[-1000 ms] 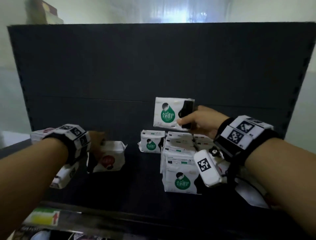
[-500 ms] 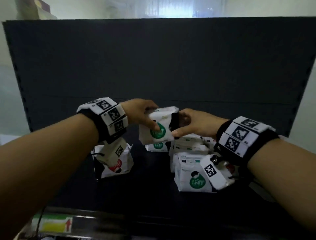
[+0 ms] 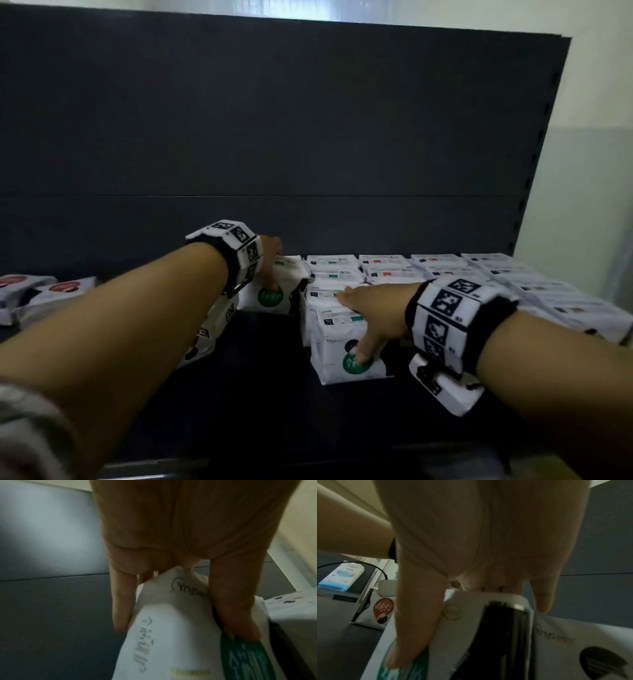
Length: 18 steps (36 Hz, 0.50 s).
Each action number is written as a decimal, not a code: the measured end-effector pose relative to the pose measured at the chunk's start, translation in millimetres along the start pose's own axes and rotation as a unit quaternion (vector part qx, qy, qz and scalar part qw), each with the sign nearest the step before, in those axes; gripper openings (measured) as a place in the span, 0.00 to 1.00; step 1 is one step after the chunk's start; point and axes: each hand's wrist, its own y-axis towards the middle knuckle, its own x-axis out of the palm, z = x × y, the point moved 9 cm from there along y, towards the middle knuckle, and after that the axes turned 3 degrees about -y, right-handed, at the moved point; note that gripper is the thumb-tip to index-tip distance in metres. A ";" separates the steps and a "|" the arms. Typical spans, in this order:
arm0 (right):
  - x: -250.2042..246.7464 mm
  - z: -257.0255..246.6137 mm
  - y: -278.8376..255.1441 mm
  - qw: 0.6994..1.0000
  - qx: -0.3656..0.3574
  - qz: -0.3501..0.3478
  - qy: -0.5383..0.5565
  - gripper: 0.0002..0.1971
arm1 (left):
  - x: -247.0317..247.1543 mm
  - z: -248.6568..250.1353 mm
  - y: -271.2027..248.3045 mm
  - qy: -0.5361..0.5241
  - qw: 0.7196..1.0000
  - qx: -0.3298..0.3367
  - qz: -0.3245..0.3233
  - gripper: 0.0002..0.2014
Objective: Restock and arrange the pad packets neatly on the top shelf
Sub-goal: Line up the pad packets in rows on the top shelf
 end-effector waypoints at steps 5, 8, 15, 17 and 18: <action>4.9 -4.2 -2.0 0.999 0.005 0.009 -0.052 0.57 | 21.8 -5.7 12.3 0.046 0.999 -0.012 -0.017 0.39; 10.2 -3.2 -2.5 0.998 0.009 0.006 -0.058 0.58 | 26.8 3.1 12.8 0.066 0.998 0.008 -0.014 0.35; 13.0 -9.8 7.4 0.998 0.025 0.004 -0.049 0.61 | 4.2 -2.1 0.1 0.026 0.999 0.016 -0.018 0.32; 13.3 -10.5 9.3 0.998 0.025 0.005 -0.050 0.61 | -3.3 -15.8 -10.5 0.012 0.999 0.010 -0.029 0.37; 13.1 -10.8 9.7 0.998 0.023 0.008 -0.049 0.61 | -3.9 -26.6 -15.7 0.020 0.999 0.000 -0.040 0.38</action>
